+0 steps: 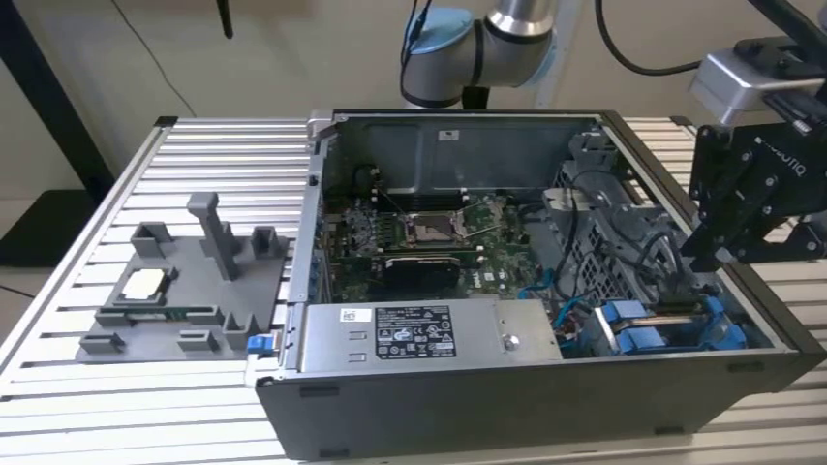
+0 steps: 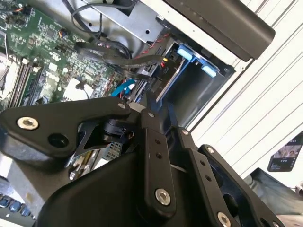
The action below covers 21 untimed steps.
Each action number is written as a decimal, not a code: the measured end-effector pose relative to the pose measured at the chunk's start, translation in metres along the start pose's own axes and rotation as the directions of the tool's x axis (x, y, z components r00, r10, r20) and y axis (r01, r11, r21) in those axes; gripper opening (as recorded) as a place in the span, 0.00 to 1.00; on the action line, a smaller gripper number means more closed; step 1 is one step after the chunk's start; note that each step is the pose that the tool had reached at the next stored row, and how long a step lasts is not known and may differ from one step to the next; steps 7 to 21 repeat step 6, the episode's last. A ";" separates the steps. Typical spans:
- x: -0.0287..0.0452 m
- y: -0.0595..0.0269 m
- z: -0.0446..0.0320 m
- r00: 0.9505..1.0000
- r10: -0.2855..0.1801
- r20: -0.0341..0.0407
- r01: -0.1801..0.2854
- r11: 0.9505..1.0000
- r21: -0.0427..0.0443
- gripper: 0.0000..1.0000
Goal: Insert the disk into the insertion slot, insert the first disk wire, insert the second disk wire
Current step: 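Insert the second disk wire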
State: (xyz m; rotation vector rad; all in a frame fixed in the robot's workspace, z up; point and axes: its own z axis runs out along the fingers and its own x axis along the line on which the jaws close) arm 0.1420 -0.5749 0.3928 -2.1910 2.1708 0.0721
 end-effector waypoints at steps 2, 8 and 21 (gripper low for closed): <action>0.0000 0.0000 0.0000 1.000 0.000 0.000 0.000 1.000 0.000 0.24; 0.0000 0.0000 0.0000 1.000 -0.001 0.000 0.001 1.000 0.000 0.24; 0.0000 0.0000 0.0000 1.000 -0.001 0.000 0.001 1.000 0.000 0.24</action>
